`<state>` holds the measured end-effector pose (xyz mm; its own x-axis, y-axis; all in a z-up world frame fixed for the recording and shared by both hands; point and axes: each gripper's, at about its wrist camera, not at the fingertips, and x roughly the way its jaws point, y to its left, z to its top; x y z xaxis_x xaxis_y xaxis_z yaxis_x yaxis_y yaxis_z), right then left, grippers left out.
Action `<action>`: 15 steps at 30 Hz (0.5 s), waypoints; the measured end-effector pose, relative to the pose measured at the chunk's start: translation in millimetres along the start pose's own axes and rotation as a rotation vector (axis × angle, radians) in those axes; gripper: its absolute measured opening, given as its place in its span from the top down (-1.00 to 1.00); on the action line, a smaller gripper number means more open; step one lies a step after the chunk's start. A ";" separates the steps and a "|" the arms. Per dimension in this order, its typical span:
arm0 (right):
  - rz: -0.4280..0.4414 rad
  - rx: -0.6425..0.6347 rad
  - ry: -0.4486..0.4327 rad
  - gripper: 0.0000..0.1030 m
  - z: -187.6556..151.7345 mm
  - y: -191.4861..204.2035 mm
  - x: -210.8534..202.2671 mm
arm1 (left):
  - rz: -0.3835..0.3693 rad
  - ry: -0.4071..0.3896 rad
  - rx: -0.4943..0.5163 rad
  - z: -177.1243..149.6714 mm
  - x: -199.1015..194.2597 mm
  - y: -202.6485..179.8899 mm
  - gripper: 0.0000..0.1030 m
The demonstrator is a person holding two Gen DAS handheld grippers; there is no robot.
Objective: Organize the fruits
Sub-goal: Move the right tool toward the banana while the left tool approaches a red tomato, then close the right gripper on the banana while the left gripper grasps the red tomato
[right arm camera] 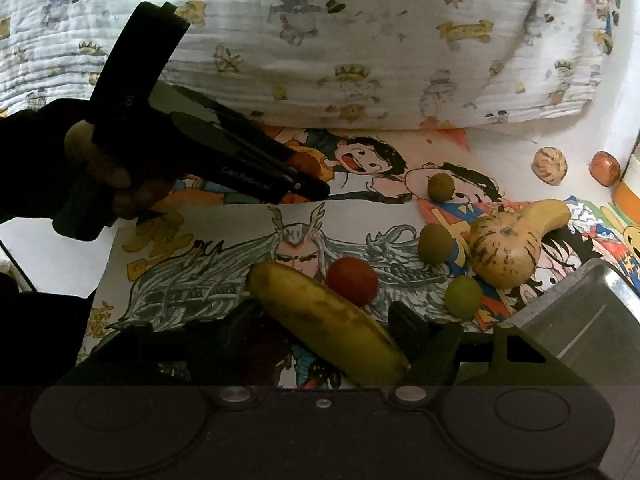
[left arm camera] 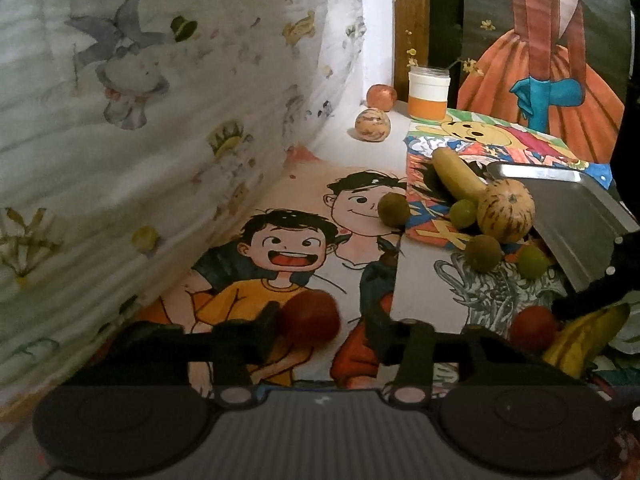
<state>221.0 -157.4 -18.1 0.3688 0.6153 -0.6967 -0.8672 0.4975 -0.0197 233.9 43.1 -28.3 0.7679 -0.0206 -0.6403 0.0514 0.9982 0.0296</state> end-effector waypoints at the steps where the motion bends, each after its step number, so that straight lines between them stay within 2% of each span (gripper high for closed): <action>1: -0.001 0.005 -0.005 -0.42 -0.7 -0.2 -0.5 | -0.004 0.000 0.000 -0.3 -0.4 0.0 0.19; 4: -0.006 0.012 -0.011 -0.38 -2.0 0.5 -1.3 | -0.011 0.000 0.007 -0.7 -1.6 -2.8 0.33; 8: -0.014 0.003 -0.009 -0.24 -2.7 1.4 -5.1 | -0.019 0.004 0.011 -2.2 -4.8 -6.5 0.34; 13: -0.009 -0.024 0.010 0.04 -2.8 0.5 -12.8 | -0.017 0.007 -0.001 -3.8 -9.0 -7.1 0.34; 15: 0.002 -0.042 0.023 0.05 -2.2 0.3 -14.3 | -0.015 0.007 -0.004 -4.3 -11.2 -7.0 0.34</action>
<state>214.7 -167.4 -9.7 0.3600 0.6018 -0.7129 -0.8815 0.4697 -0.0486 222.1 36.6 -24.6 0.7626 -0.0350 -0.6460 0.0600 0.9981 0.0168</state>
